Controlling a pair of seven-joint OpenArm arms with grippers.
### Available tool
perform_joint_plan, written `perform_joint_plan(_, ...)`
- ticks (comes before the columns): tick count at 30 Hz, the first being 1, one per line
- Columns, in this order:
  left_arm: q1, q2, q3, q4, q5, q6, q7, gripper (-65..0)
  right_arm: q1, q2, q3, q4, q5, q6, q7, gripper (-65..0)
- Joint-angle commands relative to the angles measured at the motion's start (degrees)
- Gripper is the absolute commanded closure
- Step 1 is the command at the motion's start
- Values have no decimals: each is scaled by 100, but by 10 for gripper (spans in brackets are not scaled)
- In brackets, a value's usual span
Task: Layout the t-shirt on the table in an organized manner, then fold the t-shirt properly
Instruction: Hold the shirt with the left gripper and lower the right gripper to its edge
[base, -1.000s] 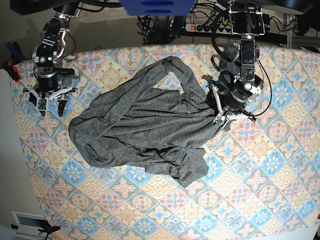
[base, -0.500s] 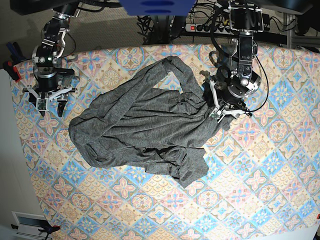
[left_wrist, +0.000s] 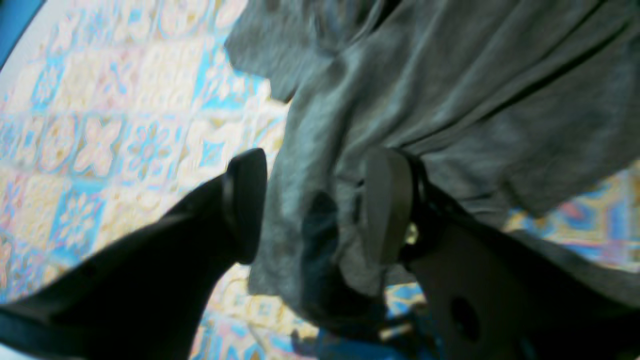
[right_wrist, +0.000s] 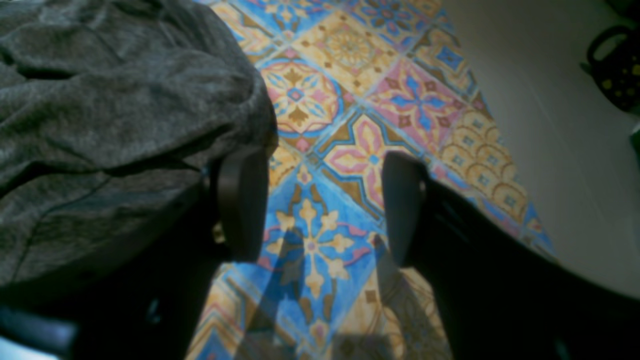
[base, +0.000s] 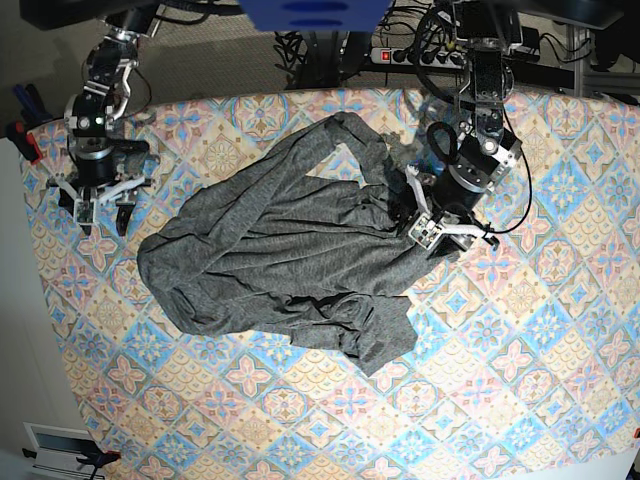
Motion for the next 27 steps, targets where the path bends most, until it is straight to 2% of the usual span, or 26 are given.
perform_joint_plan(1, -57, -14, 69, 108, 9, 36, -71, -315, 245, 82, 3, 42, 60, -22, 217, -349)
perform_joint_plan(4, -4, -32, 192, 108, 9, 36, -71, -315, 658, 91, -243, -222, 60, -13, 217, -349)
perform_joint_plan(8, 31, -40, 210, 108, 18, 36, -71, -315, 887, 258, -586, -538, 69, 321, 217, -349)
perform_joint_plan(15, 22, -58, 210, 108, 18, 36, -62, -315, 1414, 249, -568, -1039, 69, 321, 234, -349)
perform_joint_plan(27, -22, -58, 210, 81, 18, 36, -62, -315, 1379, 249, -568, -1066, 69, 321, 261, -349)
